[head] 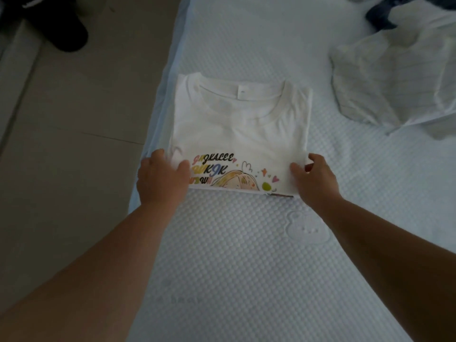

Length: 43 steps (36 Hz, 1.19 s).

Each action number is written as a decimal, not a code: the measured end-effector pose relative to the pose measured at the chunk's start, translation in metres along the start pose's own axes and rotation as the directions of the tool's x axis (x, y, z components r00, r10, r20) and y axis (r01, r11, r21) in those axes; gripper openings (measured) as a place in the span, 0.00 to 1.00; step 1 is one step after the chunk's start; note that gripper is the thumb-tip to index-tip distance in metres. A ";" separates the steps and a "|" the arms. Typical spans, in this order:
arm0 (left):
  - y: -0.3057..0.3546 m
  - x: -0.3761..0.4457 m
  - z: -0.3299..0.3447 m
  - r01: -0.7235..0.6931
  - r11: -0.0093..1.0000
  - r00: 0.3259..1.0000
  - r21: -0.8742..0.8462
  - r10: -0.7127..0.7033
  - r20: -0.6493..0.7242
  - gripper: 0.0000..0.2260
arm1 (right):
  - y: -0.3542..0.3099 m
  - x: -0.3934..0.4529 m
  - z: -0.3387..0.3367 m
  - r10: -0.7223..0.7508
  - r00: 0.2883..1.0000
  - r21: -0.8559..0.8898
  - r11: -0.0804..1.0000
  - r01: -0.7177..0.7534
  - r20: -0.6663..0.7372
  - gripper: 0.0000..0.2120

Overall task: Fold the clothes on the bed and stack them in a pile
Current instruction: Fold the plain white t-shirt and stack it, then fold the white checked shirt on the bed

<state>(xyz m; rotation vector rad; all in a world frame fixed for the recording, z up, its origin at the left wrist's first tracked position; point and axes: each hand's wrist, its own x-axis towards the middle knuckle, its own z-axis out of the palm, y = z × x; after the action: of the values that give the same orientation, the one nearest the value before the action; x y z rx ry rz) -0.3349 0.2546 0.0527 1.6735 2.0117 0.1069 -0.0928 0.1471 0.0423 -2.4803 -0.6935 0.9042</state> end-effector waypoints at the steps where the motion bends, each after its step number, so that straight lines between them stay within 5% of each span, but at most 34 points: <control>1: 0.004 -0.010 -0.004 -0.049 0.999 0.998 0.023 0.050 -0.045 0.24 | 0.004 -0.003 -0.005 -0.001 1.000 -0.001 1.000 0.001 0.006 0.27; 4: 0.028 -0.042 -0.011 -0.247 0.967 0.966 -0.070 0.240 -0.093 0.20 | 0.021 -0.015 -0.028 0.000 1.000 -0.027 1.000 0.001 0.027 0.25; 9: 0.088 -0.091 0.021 -0.517 0.841 0.829 -0.158 0.538 0.151 0.17 | 0.042 -0.025 -0.087 -0.138 0.990 -0.163 0.977 0.138 0.012 0.21; 12: 0.119 -0.106 0.057 -0.613 0.787 0.743 -0.070 0.605 0.288 0.21 | 0.047 -0.006 -0.133 -0.293 0.955 -0.305 0.914 0.268 -0.038 0.21; 15: 0.136 -0.105 0.092 -0.635 0.741 0.761 0.218 0.552 0.341 0.24 | 0.047 0.032 -0.176 -0.384 0.902 -0.428 0.861 0.273 -0.196 0.26; 18: 0.131 -0.104 0.120 -0.580 0.763 0.807 0.285 0.489 0.332 0.26 | 0.047 0.079 -0.205 -0.392 0.864 -0.476 0.853 0.213 -0.315 0.37; 23: 0.115 -0.107 0.147 -0.587 0.733 0.810 0.345 0.530 0.252 0.27 | 0.058 0.142 -0.203 -0.202 0.947 -0.454 0.888 0.070 -0.249 0.50; 28: 0.112 -0.101 0.158 -0.575 0.730 0.818 0.370 0.526 0.233 0.27 | 0.087 0.153 -0.176 -0.261 0.937 -0.566 0.820 0.089 -0.232 0.17; 34: 0.127 -0.097 0.144 -0.527 0.772 0.838 0.355 0.405 0.366 0.29 | 0.108 0.086 -0.160 -0.302 0.945 -0.365 0.900 0.240 -0.124 0.14; 37: 0.148 -0.110 0.115 -0.471 0.850 0.821 0.237 0.324 0.470 0.37 | 0.114 0.022 -0.176 -0.344 0.938 -0.130 0.933 0.337 -0.039 0.13; 41: 0.161 -0.184 0.065 -0.476 0.869 0.772 -0.133 0.486 0.411 0.51 | 0.119 -0.064 -0.223 -0.374 0.926 0.260 0.900 0.351 0.047 0.07; 43: 0.167 -0.233 0.040 -0.513 0.838 0.763 -0.185 0.544 0.349 0.47 | 0.123 -0.097 -0.250 -0.385 0.918 0.405 0.857 0.317 0.097 0.08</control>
<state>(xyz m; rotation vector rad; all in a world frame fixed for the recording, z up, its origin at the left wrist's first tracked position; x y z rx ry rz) -0.1433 0.0654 0.1595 1.9862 1.1865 0.0425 0.0501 -0.0570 0.2003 -1.8661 -0.8988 1.0082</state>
